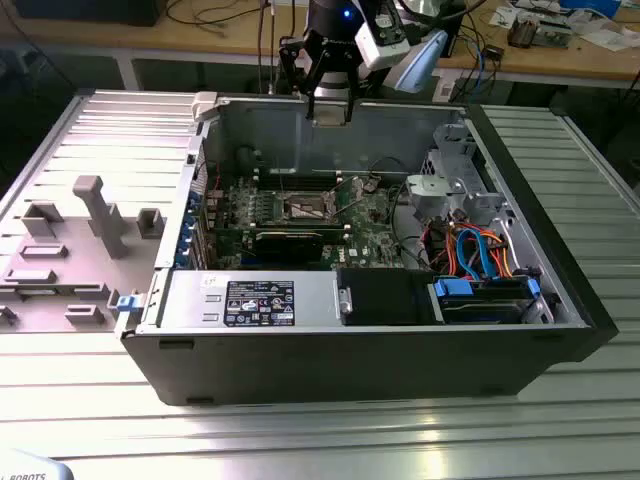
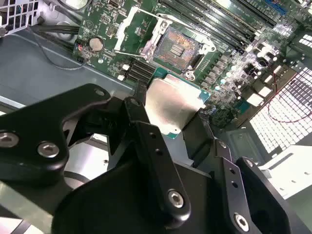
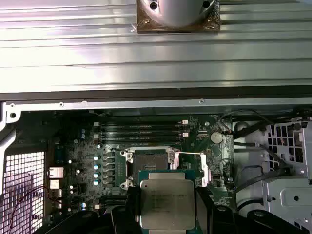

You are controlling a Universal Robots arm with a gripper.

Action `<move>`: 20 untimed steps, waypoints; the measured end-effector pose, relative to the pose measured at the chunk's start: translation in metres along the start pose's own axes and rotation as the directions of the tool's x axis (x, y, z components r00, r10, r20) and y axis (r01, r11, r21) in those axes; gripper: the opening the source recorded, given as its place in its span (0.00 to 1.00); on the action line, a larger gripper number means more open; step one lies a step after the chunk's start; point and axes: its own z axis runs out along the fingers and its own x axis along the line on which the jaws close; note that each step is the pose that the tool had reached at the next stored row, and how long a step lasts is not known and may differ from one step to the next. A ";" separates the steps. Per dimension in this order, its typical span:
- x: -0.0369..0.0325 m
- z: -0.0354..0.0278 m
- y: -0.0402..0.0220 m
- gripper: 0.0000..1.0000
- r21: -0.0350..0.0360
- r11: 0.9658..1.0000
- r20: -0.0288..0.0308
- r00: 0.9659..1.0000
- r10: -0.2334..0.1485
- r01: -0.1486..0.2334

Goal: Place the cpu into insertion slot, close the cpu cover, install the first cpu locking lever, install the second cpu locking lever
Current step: 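Place the cpu into insertion slot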

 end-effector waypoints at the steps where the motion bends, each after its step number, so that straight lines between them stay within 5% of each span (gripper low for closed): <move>1: 0.0000 0.0000 0.0000 0.54 0.000 1.000 0.000 1.000 0.000 0.000; 15: -0.0001 0.0001 0.0000 0.54 0.000 1.000 0.001 1.000 0.011 -0.011; 20: 0.0000 0.0004 0.0000 0.54 -0.002 0.998 0.006 0.998 0.070 -0.070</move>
